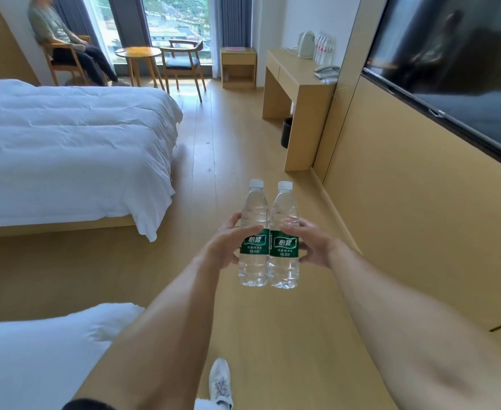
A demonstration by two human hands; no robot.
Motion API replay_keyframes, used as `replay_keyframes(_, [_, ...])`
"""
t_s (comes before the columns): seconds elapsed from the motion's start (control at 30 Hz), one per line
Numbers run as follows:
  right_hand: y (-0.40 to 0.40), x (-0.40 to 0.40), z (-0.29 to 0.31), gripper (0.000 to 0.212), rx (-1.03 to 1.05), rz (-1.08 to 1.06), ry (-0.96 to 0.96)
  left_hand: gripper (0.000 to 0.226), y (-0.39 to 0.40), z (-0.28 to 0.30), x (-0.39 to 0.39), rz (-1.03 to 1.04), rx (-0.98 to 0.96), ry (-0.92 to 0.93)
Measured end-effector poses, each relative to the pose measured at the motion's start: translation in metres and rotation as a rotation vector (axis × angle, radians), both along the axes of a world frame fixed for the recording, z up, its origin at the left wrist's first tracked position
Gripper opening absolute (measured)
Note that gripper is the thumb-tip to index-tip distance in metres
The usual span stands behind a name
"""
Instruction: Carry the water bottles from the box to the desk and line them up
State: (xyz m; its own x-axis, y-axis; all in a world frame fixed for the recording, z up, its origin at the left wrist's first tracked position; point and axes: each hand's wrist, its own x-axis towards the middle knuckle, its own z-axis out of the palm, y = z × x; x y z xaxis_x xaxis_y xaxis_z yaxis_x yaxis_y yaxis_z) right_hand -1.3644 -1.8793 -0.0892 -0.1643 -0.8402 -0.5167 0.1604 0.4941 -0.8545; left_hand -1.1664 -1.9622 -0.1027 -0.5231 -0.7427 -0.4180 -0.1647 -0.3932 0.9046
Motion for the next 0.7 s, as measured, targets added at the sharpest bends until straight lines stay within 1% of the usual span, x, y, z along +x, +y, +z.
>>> replay_keyframes(0.13, [-0.077, -0.01, 0.01, 0.04, 0.027, -0.034, 0.008, 0.053, -0.084, 0.005, -0.013, -0.041, 0.016, 0.011])
replay_keyframes(0.27, [-0.145, -0.021, 0.016, 0.041, 0.009, -0.058, 0.016, 0.053, -0.16, 0.012, -0.026, -0.077, 0.014, 0.022])
replay_keyframes(0.47, [-0.231, -0.043, 0.014, 0.039, 0.01, -0.069, 0.016, 0.052, -0.249, 0.013, -0.049, -0.088, 0.012, 0.021])
replay_keyframes(0.7, [-0.336, -0.085, 0.002, 0.041, 0.004, -0.032, 0.015, 0.049, -0.345, 0.007, -0.086, -0.068, -0.016, -0.003])
